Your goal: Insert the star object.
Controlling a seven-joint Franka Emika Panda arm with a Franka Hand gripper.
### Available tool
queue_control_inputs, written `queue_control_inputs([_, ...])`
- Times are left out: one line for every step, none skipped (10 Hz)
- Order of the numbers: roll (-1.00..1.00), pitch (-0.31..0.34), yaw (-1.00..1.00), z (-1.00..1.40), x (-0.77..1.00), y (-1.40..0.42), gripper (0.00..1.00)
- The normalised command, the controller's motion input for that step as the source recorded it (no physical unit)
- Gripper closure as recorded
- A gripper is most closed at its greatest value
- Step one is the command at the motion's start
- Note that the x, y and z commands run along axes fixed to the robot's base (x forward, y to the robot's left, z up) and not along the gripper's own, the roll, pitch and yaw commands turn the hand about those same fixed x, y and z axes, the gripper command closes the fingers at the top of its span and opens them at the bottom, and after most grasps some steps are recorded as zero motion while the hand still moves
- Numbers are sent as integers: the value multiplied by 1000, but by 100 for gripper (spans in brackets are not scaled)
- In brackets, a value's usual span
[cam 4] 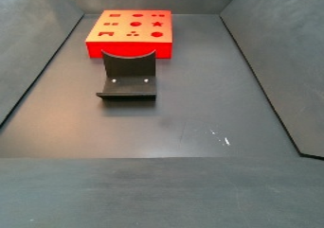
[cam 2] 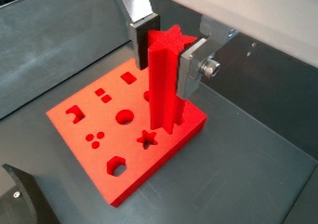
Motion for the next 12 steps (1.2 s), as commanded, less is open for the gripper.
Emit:
queue_control_inputs([0, -80, -111, -243, 240, 0, 100])
queue_control_inputs([19, -259, -226, -489, 174, -117, 100])
queue_control_inputs([0, -267, -271, -449, 466, -146, 100])
queue_control_inputs([0, -236, -286, -411, 677, -171, 100])
queue_control_inputs([4, -206, -303, -434, 703, -186, 100])
queue_control_inputs([31, -179, -371, -451, 663, -171, 100])
queue_control_inputs([44, -166, -391, -477, 660, -157, 100])
queue_control_inputs([36, -76, -454, -480, 689, -37, 100])
queue_control_inputs([133, 11, -606, -597, 477, 0, 100])
queue_control_inputs([207, 276, -414, -451, 363, 109, 100])
queue_control_inputs([223, 347, -394, -246, 229, 134, 100])
queue_control_inputs([231, 366, -334, -223, 266, 83, 100])
